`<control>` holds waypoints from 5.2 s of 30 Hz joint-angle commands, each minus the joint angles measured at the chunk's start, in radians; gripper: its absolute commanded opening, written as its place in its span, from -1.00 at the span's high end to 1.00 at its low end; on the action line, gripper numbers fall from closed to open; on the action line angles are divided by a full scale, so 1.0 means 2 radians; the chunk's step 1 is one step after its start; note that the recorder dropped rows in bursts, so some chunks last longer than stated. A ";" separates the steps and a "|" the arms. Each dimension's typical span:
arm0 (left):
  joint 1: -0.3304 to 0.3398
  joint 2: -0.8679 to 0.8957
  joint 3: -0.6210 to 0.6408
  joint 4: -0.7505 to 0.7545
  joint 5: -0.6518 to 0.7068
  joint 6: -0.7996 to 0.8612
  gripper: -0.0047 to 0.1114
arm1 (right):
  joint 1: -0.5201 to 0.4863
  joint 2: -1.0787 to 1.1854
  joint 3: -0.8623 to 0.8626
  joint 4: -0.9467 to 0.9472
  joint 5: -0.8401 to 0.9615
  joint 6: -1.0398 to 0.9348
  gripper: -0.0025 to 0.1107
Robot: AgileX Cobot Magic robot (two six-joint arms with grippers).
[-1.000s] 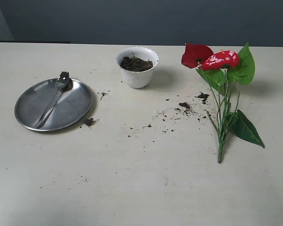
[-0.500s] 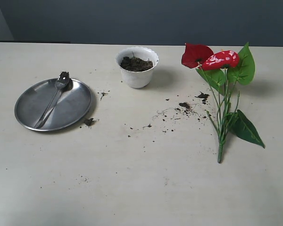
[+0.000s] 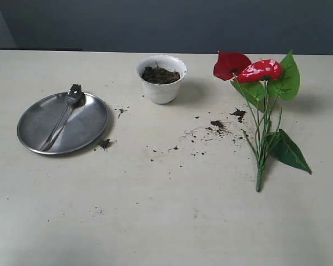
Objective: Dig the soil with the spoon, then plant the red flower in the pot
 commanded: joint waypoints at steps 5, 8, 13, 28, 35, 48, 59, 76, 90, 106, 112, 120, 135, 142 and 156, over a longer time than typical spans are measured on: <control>0.000 -0.003 0.002 -0.001 -0.002 -0.003 0.91 | 0.001 0.094 -0.145 0.000 -0.004 -0.002 0.95; 0.000 -0.003 0.002 -0.001 -0.002 -0.003 0.91 | 0.001 0.097 -0.172 0.000 -0.004 -0.002 0.95; 0.000 -0.003 0.002 -0.001 -0.002 -0.003 0.91 | 0.001 0.096 -0.180 0.000 -0.007 -0.002 0.95; 0.000 -0.003 0.002 -0.001 -0.002 -0.003 0.91 | 0.001 0.096 -0.180 0.030 -0.071 -0.002 0.95; 0.000 -0.003 0.002 -0.001 -0.002 -0.003 0.91 | 0.001 0.163 -0.180 0.031 0.126 -0.004 0.97; 0.000 -0.003 0.002 -0.001 -0.002 -0.003 0.91 | 0.001 0.439 -0.180 0.143 0.151 -0.161 0.41; 0.000 -0.003 0.002 -0.001 -0.002 -0.003 0.91 | 0.003 0.619 -0.213 0.166 0.072 -0.186 -0.55; 0.000 -0.003 0.002 -0.001 -0.002 -0.003 0.91 | 0.071 0.854 -0.422 0.088 0.080 -0.075 -0.55; 0.000 -0.003 0.002 -0.001 -0.002 -0.003 0.91 | 0.100 0.943 -0.484 0.018 0.103 0.059 -0.53; 0.000 -0.003 0.002 -0.001 -0.003 -0.003 0.91 | 0.110 0.922 -0.490 0.025 0.082 0.075 0.97; 0.000 -0.003 0.002 -0.001 -0.003 -0.003 0.91 | 0.109 0.805 -0.490 0.022 0.000 0.030 0.97; 0.000 -0.003 0.002 -0.001 -0.003 -0.003 0.91 | 0.109 0.729 -0.490 0.100 -0.061 -0.098 0.97; 0.000 -0.003 0.002 -0.001 -0.003 -0.003 0.91 | 0.164 0.719 -0.490 0.469 -0.121 -0.599 0.97; 0.000 -0.003 0.002 -0.001 -0.003 -0.003 0.91 | 0.170 0.785 -0.499 0.776 0.024 -0.999 0.97; 0.000 -0.003 0.002 -0.001 -0.003 -0.003 0.91 | 0.175 0.943 -0.660 0.776 0.193 -1.019 0.97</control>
